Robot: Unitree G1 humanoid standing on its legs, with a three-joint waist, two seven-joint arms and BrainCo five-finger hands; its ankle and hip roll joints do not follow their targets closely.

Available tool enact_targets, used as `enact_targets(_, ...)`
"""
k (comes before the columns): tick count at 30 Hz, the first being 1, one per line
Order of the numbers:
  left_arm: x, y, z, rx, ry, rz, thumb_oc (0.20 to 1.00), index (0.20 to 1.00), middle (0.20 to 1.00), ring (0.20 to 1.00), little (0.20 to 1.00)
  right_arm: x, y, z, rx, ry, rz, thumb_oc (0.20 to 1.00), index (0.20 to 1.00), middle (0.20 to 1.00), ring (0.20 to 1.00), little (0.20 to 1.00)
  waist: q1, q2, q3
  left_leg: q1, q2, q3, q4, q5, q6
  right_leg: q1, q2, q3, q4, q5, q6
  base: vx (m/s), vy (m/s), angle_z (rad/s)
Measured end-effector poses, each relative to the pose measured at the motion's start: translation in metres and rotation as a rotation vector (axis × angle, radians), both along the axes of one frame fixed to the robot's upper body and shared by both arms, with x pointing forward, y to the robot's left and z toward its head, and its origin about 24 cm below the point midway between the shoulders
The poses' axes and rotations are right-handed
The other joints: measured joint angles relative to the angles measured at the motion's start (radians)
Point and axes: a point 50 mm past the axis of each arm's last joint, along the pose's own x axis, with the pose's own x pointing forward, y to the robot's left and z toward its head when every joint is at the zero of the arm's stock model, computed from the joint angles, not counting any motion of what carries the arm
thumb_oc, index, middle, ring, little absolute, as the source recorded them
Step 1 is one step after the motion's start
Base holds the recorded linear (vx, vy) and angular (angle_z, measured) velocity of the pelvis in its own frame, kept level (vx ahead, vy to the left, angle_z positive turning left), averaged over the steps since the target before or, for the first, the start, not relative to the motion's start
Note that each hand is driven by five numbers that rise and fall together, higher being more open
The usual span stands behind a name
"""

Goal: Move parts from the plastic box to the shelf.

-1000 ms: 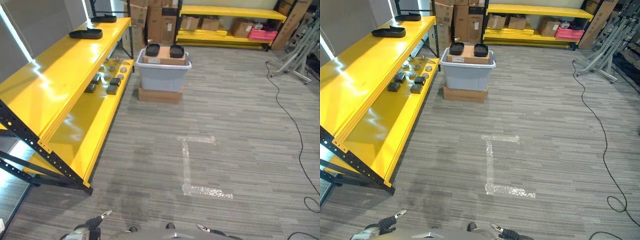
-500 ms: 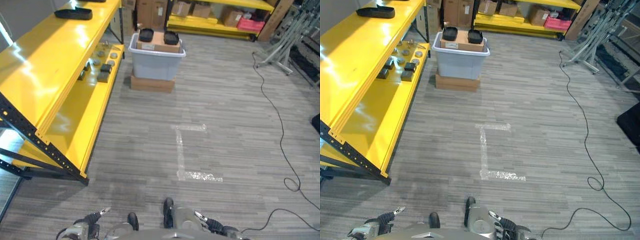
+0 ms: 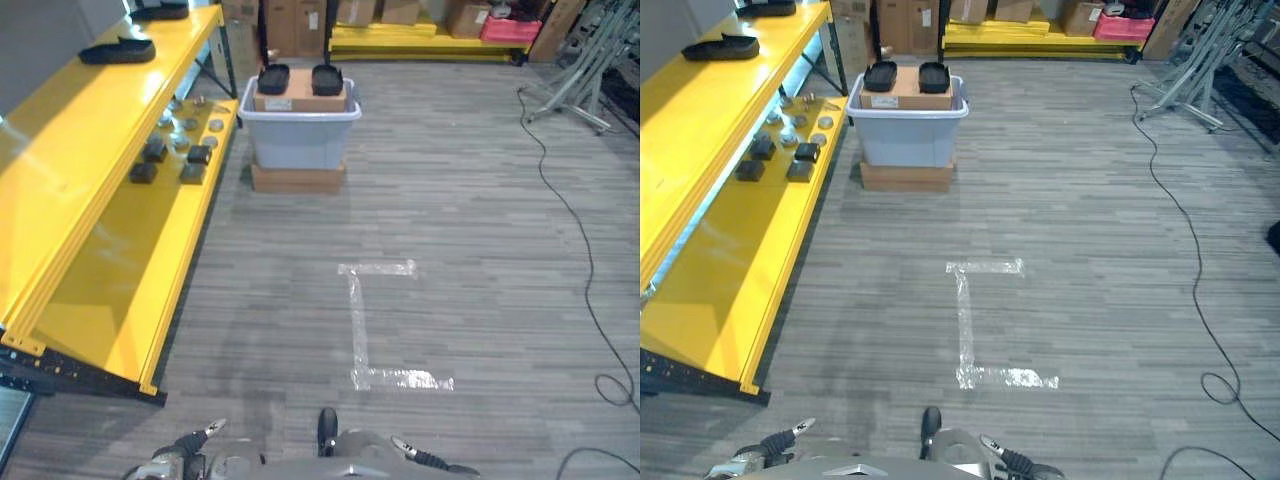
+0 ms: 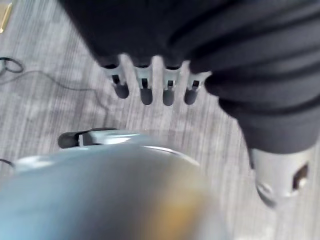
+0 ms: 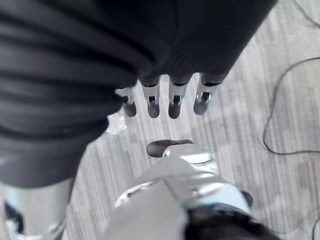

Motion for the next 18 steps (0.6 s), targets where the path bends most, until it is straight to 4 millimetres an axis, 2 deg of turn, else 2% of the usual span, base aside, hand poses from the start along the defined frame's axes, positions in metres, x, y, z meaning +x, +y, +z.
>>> enact_targets(1,-0.002,0.000,-0.001,-0.003,0.011,0.006,1.000,1.000,1.000,1.000,1.000,0.006,-0.001,0.002,-0.008,-0.022,0.025,1.000,1.000,1.000,1.000,1.000,0.000,-0.002,-0.001,-0.026,-0.006,0.009,-0.035,-0.006,0.006,0.025,0.002,-0.003,-0.009,0.010,-0.005,0.40,0.057,-0.51)
enact_targets(2,-0.006,0.001,-0.001,-0.001,0.015,0.005,1.000,1.000,1.000,1.000,1.000,0.012,-0.002,0.004,-0.017,-0.047,0.030,1.000,1.000,1.000,1.000,1.000,-0.006,-0.003,-0.003,-0.033,-0.021,0.022,-0.120,-0.009,0.011,0.054,0.007,0.004,-0.028,-0.010,0.008,0.32,0.112,-0.33)
enact_targets(4,-0.011,0.000,-0.002,0.003,0.028,-0.007,1.000,1.000,1.000,1.000,1.000,0.019,-0.006,0.006,-0.039,-0.067,0.036,1.000,1.000,1.000,1.000,1.000,-0.001,0.001,-0.001,-0.011,-0.047,0.042,-0.333,-0.009,0.020,0.087,0.019,0.030,-0.044,-0.039,0.009,0.35,0.123,-0.32)
enact_targets(5,-0.014,0.000,-0.003,0.007,0.032,-0.015,1.000,1.000,1.000,1.000,1.000,0.021,-0.009,0.008,-0.060,-0.064,0.048,1.000,1.000,1.000,1.000,1.000,0.006,0.003,0.000,0.043,-0.078,0.051,-0.607,0.010,0.027,0.124,0.029,0.050,-0.078,-0.044,0.015,0.39,0.091,-0.31)
enact_targets(7,-0.016,0.000,-0.003,0.008,0.036,-0.015,1.000,1.000,1.000,1.000,1.000,0.023,-0.012,0.009,-0.068,-0.068,0.055,1.000,1.000,1.000,1.000,1.000,0.012,0.009,0.005,0.070,-0.114,0.025,-0.787,0.065,0.031,0.157,0.051,0.057,-0.095,-0.032,0.007,0.37,0.076,-0.20)
enact_targets(8,-0.017,0.002,-0.003,0.013,0.040,-0.020,1.000,1.000,1.000,1.000,1.000,0.023,-0.012,0.009,-0.071,-0.065,0.059,1.000,1.000,1.000,1.000,1.000,0.015,0.012,0.008,0.063,-0.132,-0.001,-0.812,0.097,0.039,0.177,0.062,0.060,-0.109,-0.046,0.013,0.26,0.063,-0.14)
enact_targets(9,-0.018,0.001,-0.004,0.012,0.041,-0.021,1.000,1.000,1.000,1.000,1.000,0.022,-0.013,0.009,-0.075,-0.061,0.064,1.000,1.000,1.000,1.000,1.000,0.027,0.014,0.013,0.064,-0.143,-0.026,-0.847,0.112,0.029,0.186,0.072,0.070,-0.108,-0.054,0.017,0.40,0.151,-0.44)
enact_targets(10,-0.021,0.001,-0.004,0.014,0.049,-0.033,1.000,1.000,1.000,1.000,1.000,0.025,-0.014,0.010,-0.082,-0.063,0.077,1.000,1.000,1.000,1.000,1.000,0.061,0.011,0.033,0.051,-0.162,-0.060,-0.884,0.156,0.023,0.214,0.083,0.098,-0.108,-0.076,0.023,0.38,0.192,-0.58)
enact_targets(13,-0.026,0.001,-0.005,0.020,0.067,-0.044,1.000,1.000,1.000,1.000,1.000,0.028,-0.014,0.010,-0.087,-0.052,0.084,1.000,1.000,1.000,1.000,1.000,0.077,-0.002,0.056,0.026,-0.171,-0.027,-0.888,0.185,0.041,0.256,0.080,0.121,-0.108,-0.119,0.026,0.28,0.194,-0.34)
enact_targets(14,-0.032,0.002,-0.007,0.023,0.086,-0.043,1.000,1.000,1.000,1.000,1.000,0.027,-0.015,0.010,-0.089,-0.049,0.082,1.000,1.000,1.000,1.000,1.000,0.080,-0.008,0.059,0.037,-0.175,0.009,-0.885,0.195,0.068,0.289,0.073,0.125,-0.108,-0.140,0.042,0.33,0.265,-0.22)
enact_targets(15,-0.034,0.002,-0.007,0.024,0.094,-0.044,1.000,1.000,1.000,1.000,1.000,0.025,-0.015,0.010,-0.089,-0.041,0.076,1.000,1.000,1.000,1.000,1.000,0.082,-0.016,0.060,0.059,-0.181,0.034,-0.871,0.181,0.090,0.310,0.062,0.127,-0.108,-0.160,0.066,0.34,0.277,-0.22)
enact_targets(16,-0.035,0.002,-0.007,0.025,0.099,-0.050,1.000,1.000,1.000,1.000,1.000,0.021,-0.017,0.009,-0.091,-0.025,0.073,1.000,1.000,1.000,1.000,1.000,0.080,-0.011,0.056,0.071,-0.182,0.047,-0.860,0.158,0.122,0.327,0.066,0.129,-0.102,-0.169,0.072,0.21,0.176,-0.13)
enact_targets(17,-0.035,0.002,-0.007,0.025,0.099,-0.050,1.000,1.000,1.000,1.000,1.000,0.021,-0.017,0.009,-0.091,-0.025,0.073,1.000,1.000,1.000,1.000,1.000,0.080,-0.011,0.056,0.072,-0.182,0.048,-0.859,0.157,0.124,0.328,0.066,0.128,-0.102,-0.170,0.073,0.32,0.279,0.08)
enact_targets(18,-0.028,0.004,-0.005,0.041,0.087,-0.080,1.000,1.000,1.000,1.000,1.000,0.012,-0.011,0.005,-0.071,-0.009,0.067,1.000,1.000,1.000,1.000,1.000,0.068,0.001,0.048,0.134,-0.174,0.039,-0.888,0.194,0.186,0.296,0.070,0.101,0.057,-0.236,0.103,0.26,0.240,0.14)
